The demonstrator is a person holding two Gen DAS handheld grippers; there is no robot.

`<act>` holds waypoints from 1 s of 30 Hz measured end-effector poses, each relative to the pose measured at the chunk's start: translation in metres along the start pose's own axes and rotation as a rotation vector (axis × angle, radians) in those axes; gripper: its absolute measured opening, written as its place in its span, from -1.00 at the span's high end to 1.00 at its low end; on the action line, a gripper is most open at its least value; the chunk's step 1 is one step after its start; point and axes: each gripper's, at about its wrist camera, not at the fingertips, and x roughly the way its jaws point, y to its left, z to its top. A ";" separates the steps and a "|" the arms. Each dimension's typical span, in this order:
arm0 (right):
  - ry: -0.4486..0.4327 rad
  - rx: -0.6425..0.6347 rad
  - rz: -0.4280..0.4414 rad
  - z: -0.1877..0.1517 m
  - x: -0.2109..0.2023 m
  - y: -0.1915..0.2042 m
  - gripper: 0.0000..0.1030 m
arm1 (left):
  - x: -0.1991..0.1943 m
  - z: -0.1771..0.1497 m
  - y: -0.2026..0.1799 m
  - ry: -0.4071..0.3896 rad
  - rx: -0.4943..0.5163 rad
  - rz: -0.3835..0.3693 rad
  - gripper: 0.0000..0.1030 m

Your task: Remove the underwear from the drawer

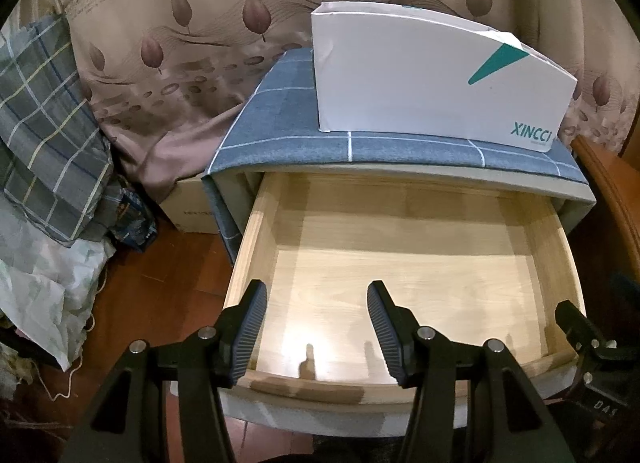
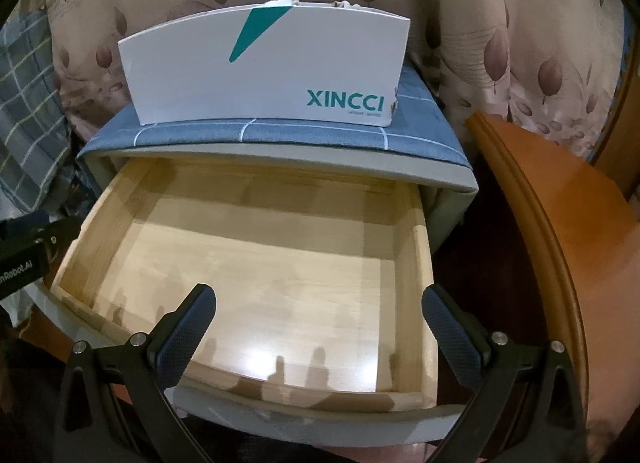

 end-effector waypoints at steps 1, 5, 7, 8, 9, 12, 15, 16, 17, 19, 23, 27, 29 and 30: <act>-0.002 -0.004 0.002 0.000 0.000 0.001 -0.99 | -0.001 0.000 -0.001 -0.001 0.003 0.002 -0.04; -0.020 -0.020 0.001 -0.001 -0.003 0.004 -0.99 | -0.003 -0.002 -0.002 -0.004 0.013 0.004 -0.04; -0.023 -0.021 -0.001 -0.002 -0.004 0.004 -0.99 | -0.002 -0.002 -0.002 -0.002 0.012 0.004 -0.04; -0.022 -0.021 -0.001 -0.002 -0.004 0.004 -0.99 | -0.003 -0.002 -0.002 -0.001 0.013 0.004 -0.04; -0.020 -0.020 0.004 -0.002 -0.003 0.003 -0.99 | -0.003 -0.002 -0.002 -0.004 0.012 0.006 -0.04; -0.010 -0.017 0.007 -0.002 -0.002 0.003 -0.99 | -0.002 -0.002 -0.002 -0.003 0.013 0.005 -0.04; -0.002 -0.016 0.010 -0.002 0.000 0.003 -0.99 | -0.002 -0.002 -0.003 -0.003 0.013 0.006 -0.04; 0.001 -0.014 0.011 -0.002 0.000 0.002 -0.99 | -0.003 -0.002 -0.003 -0.004 0.014 0.006 -0.04; 0.003 -0.013 0.010 -0.002 0.001 0.002 -0.99 | -0.003 -0.001 -0.002 -0.004 0.015 0.005 -0.04; 0.007 -0.013 0.011 -0.002 0.002 0.002 -0.99 | -0.003 -0.001 -0.001 -0.005 0.017 0.006 -0.04; 0.011 -0.009 0.014 -0.002 0.002 0.002 -0.99 | -0.003 0.000 -0.001 -0.006 0.017 0.006 -0.04; 0.013 -0.013 0.016 -0.002 0.002 0.002 -0.99 | -0.003 -0.001 -0.002 -0.006 0.018 0.007 -0.04; 0.015 -0.014 0.012 -0.003 0.003 0.003 -0.99 | -0.003 -0.001 -0.002 -0.007 0.023 0.008 -0.04; 0.016 -0.015 0.012 -0.004 0.003 0.003 -0.99 | -0.003 0.000 -0.001 -0.007 0.026 0.009 -0.04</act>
